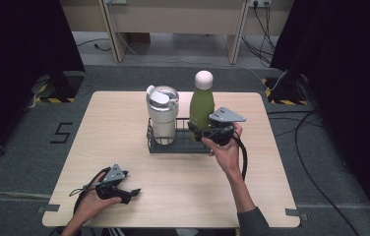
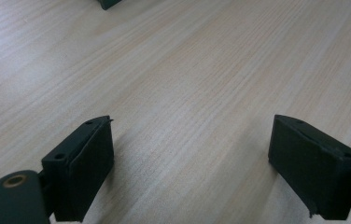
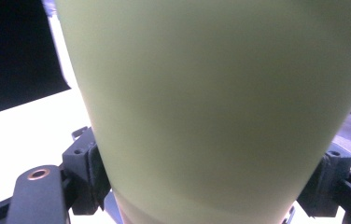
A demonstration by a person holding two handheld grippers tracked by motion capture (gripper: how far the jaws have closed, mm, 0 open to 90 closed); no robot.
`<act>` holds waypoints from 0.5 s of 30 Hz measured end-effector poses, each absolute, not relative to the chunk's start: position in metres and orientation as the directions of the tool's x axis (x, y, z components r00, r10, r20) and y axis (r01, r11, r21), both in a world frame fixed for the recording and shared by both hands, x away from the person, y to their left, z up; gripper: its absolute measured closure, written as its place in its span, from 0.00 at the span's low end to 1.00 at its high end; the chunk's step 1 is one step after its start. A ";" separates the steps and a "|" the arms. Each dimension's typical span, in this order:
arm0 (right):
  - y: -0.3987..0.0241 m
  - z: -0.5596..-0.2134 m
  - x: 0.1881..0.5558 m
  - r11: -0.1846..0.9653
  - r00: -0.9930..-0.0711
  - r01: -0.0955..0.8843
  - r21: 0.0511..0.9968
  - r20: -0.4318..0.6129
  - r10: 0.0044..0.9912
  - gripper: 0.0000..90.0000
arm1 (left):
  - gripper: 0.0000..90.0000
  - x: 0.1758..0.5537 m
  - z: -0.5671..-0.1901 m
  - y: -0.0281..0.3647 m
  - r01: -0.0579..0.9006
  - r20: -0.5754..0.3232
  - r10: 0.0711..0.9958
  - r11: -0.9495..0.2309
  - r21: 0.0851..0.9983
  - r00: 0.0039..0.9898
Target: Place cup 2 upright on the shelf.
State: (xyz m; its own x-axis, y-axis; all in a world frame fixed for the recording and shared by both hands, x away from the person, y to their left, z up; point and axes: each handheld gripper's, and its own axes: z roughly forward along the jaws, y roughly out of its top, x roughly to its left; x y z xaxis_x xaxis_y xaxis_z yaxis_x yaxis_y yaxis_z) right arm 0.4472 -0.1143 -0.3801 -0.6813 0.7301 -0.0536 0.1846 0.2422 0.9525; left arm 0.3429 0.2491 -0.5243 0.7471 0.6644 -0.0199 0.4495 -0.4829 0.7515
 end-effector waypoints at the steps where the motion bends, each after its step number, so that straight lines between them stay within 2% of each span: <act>1: -0.114 -0.380 0.449 0.242 -0.680 0.183 0.953 -0.055 0.732 0.23 | 0.15 0.343 -0.524 0.249 0.450 -0.020 0.665 -0.483 0.752 0.747; 15: -0.106 -0.380 0.474 0.238 -0.666 0.197 0.951 -0.048 0.745 0.23 | 0.15 0.343 -0.524 0.249 0.450 -0.020 0.665 -0.482 0.752 0.747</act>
